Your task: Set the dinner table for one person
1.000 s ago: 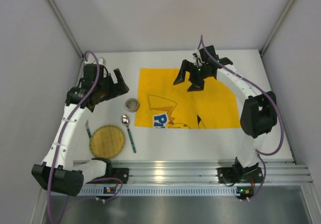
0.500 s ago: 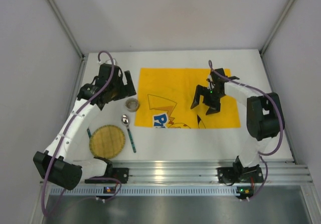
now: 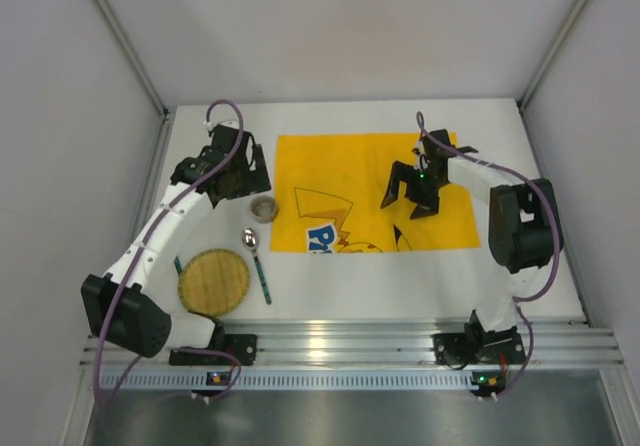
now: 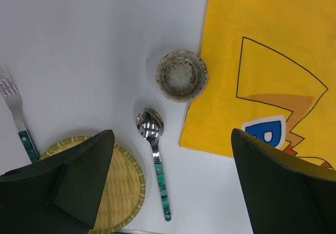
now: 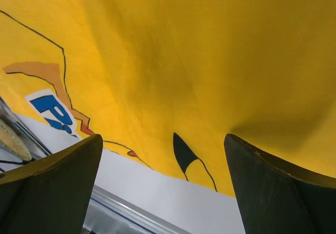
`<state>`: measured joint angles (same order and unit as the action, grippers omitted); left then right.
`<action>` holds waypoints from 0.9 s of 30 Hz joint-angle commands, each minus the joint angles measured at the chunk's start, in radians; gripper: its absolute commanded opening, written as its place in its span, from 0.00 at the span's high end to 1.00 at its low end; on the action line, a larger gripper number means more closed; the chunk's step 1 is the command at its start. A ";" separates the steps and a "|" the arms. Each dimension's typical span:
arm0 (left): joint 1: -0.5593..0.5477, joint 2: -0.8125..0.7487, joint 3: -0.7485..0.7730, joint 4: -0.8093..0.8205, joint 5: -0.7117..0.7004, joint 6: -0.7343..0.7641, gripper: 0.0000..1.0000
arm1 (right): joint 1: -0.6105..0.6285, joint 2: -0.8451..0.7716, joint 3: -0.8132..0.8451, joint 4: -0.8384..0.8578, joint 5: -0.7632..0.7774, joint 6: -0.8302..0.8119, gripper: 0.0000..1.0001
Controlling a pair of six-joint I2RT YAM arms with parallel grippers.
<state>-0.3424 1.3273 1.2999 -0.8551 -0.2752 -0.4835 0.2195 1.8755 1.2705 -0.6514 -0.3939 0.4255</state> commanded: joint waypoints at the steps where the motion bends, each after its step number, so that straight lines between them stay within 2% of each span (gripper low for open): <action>1: 0.005 0.032 0.030 -0.001 -0.067 0.028 0.02 | -0.006 -0.203 -0.002 0.018 -0.020 0.002 0.00; 4: 0.025 0.065 0.018 0.022 -0.076 0.031 0.02 | -0.006 -0.374 -0.043 0.004 -0.054 0.050 0.00; 7: 0.086 0.107 -0.010 0.054 -0.023 0.075 0.10 | -0.005 -0.519 -0.082 -0.019 -0.080 0.081 0.00; 10: 0.163 0.157 -0.033 0.111 0.048 0.117 0.14 | -0.006 -0.616 -0.103 -0.077 -0.079 0.065 0.00; 13: 0.190 0.226 -0.040 0.152 0.060 0.126 0.20 | -0.006 -0.665 -0.105 -0.149 -0.048 0.023 0.00; 20: 0.192 0.361 -0.042 0.226 0.203 0.111 0.29 | -0.028 -0.710 -0.129 -0.217 -0.016 -0.027 0.00; 24: 0.192 0.415 -0.047 0.237 0.188 0.106 0.33 | -0.034 -0.713 -0.154 -0.229 -0.005 -0.042 0.00; 27: 0.192 0.455 -0.045 0.231 0.186 0.115 0.42 | -0.042 -0.713 -0.172 -0.238 0.001 -0.059 0.00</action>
<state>-0.1513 1.7531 1.2526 -0.6674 -0.1001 -0.3771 0.1959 1.1847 1.1107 -0.8631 -0.4095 0.4011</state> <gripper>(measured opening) 0.602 0.996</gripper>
